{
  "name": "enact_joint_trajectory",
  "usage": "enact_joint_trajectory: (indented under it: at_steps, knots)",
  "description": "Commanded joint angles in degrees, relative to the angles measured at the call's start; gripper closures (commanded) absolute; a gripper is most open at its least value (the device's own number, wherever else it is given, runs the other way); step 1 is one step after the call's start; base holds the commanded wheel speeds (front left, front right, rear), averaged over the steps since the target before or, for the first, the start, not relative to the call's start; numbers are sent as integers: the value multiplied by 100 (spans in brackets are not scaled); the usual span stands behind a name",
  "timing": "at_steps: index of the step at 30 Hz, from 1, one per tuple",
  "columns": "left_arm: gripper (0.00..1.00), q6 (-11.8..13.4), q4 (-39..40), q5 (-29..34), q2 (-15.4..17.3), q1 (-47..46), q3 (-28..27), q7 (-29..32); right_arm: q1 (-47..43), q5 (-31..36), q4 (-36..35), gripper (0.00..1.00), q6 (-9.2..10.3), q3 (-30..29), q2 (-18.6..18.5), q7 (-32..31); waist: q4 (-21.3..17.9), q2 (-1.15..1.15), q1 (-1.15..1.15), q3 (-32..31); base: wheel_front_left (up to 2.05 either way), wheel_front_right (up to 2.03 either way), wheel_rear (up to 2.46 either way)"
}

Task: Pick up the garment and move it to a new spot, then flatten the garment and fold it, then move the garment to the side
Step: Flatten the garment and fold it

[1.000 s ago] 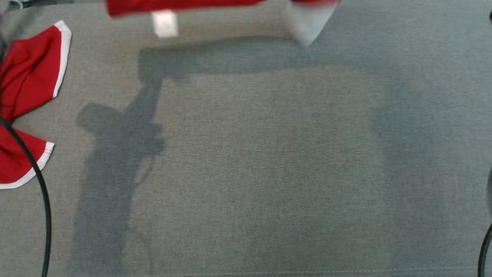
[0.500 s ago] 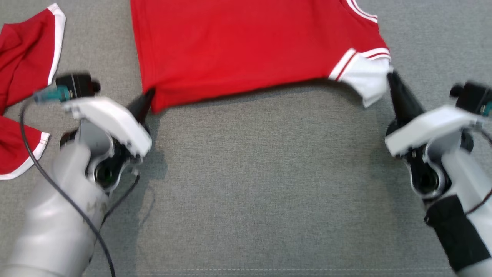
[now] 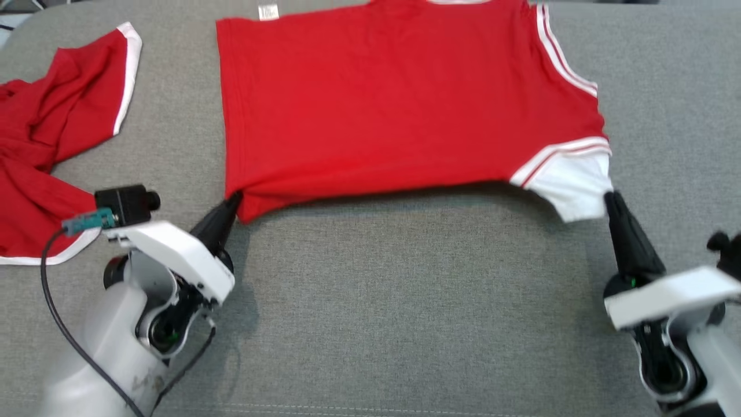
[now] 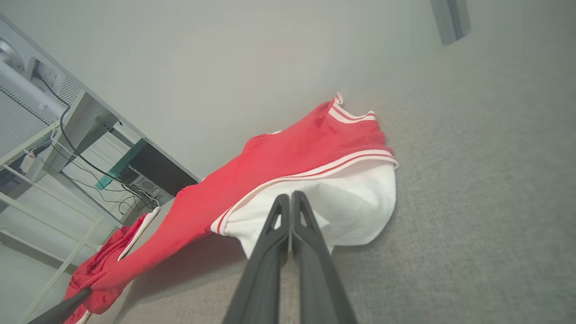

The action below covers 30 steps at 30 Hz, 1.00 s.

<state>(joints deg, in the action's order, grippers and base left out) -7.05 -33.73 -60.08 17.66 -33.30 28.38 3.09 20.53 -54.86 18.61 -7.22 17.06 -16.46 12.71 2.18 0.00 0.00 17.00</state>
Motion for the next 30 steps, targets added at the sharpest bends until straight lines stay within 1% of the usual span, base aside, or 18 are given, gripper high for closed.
enact_joint_trajectory:
  at_steps: [1, 2, 3, 5, 8, 10, 13, 15, 17, 22, 23, 24, 25, 28, 30]
  knots:
    - [100, 125, 474, 54, 355, 276, -135, 23, -613, 141, -487, 100, -26, -112, -58, 16, 21, 0, 0, -176, 0, 0, 0]
    - [100, 205, 663, 74, 408, 428, -127, 18, -860, 183, -661, 100, -26, -219, -14, -35, 18, 0, 0, -222, 0, 0, 0]
    - [100, 205, 663, 74, 408, 428, -127, 18, -860, 183, -661, 100, -26, -219, -14, -35, 18, 0, 0, -222, 0, 0, 0]
    - [100, 435, 1019, 175, 563, 769, -89, 19, -1355, 344, -1019, 100, -26, -384, 93, -221, -22, 0, 0, -305, 0, 0, 0]
    - [100, 699, 1621, 89, 694, 1376, -161, -26, -2031, 570, -1577, 100, -26, -620, 359, -615, -137, 0, 0, -441, 0, 0, 0]
    - [100, 934, 1992, 88, 817, 1779, -195, -43, -2415, 787, -1892, 100, -26, -741, 537, -924, -209, 0, 0, -529, 0, 0, 0]
    - [100, 1262, 2517, 28, 946, 2357, -265, -56, -2933, 1050, -2301, 100, -26, -913, 875, -1364, -277, 0, 0, -651, 0, 0, 0]
    - [100, 1433, 2809, -40, 1001, 2695, -317, -65, -3242, 1173, -2523, 100, -26, -996, 1057, -1625, -307, 0, 0, -725, 0, 0, 0]
    - [100, 1581, 3035, -97, 1031, 2975, -345, -63, -3485, 1306, -2708, 100, -26, -1042, 1163, -1846, -339, 0, 0, -766, 0, 0, 0]
    - [100, 1763, 3342, -178, 1046, 3304, -387, -76, -3678, 1605, -2979, 100, -26, -1105, 1261, -2290, -362, 0, 0, -799, 0, 0, 0]
    - [100, 1783, 3354, -194, 1040, 3311, -393, -66, -3665, 1613, -3000, 73, -26, -1126, 1278, -2321, -355, 0, 0, -794, 0, 0, 0]
    - [68, 1805, 3345, -176, 1057, 3303, -375, -35, -3653, 1604, -3002, 30, -26, -1139, 1293, -2364, -344, 0, 0, -800, 0, 0, 0]
    - [0, 1821, 3336, -153, 1064, 3283, -366, -29, -3639, 1611, -3002, 0, -26, -1147, 1303, -2394, -326, 0, 0, -810, 0, 0, 0]
    - [0, 1905, 3261, -23, 1077, 3232, -349, -98, -3598, 1622, -3004, 0, -26, -1248, 1324, -2372, -287, 0, 0, -864, 0, 0, 0]
    - [0, 2013, 3280, 73, 1052, 3233, -428, -297, -3574, 1676, -3033, 0, -26, -1354, 1331, -2315, -268, 0, 0, -917, 0, 0, 0]
